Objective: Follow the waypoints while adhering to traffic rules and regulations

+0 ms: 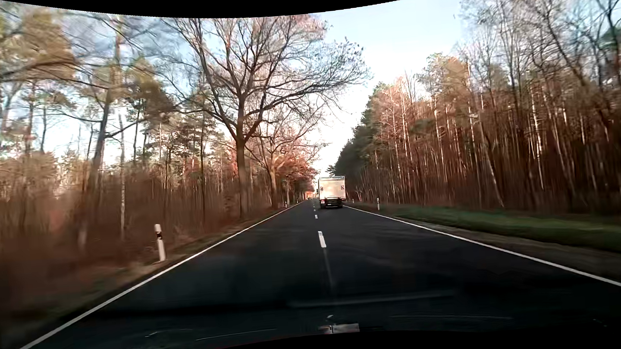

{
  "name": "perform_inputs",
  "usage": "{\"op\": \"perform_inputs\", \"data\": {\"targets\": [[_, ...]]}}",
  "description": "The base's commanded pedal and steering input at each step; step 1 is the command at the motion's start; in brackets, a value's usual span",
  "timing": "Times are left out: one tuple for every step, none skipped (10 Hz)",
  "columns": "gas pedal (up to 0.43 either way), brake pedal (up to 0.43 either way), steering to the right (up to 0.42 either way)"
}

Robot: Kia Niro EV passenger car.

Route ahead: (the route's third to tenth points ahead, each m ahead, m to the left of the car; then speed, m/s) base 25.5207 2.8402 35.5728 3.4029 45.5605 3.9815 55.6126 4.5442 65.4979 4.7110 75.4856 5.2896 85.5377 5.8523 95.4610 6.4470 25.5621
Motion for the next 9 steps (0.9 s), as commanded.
{"op": "perform_inputs", "data": {"targets": [[0.0, 0.177, 0.001], [0.0, 0.207, 0.0], [0.0, 0.22, 0.0], [0.0, 0.232, -0.001], [0.0, 0.238, -0.003], [0.0, 0.244, -0.006], [0.0, 0.244, -0.007], [0.0, 0.244, -0.008], [0.0, 0.25, -0.009]]}}
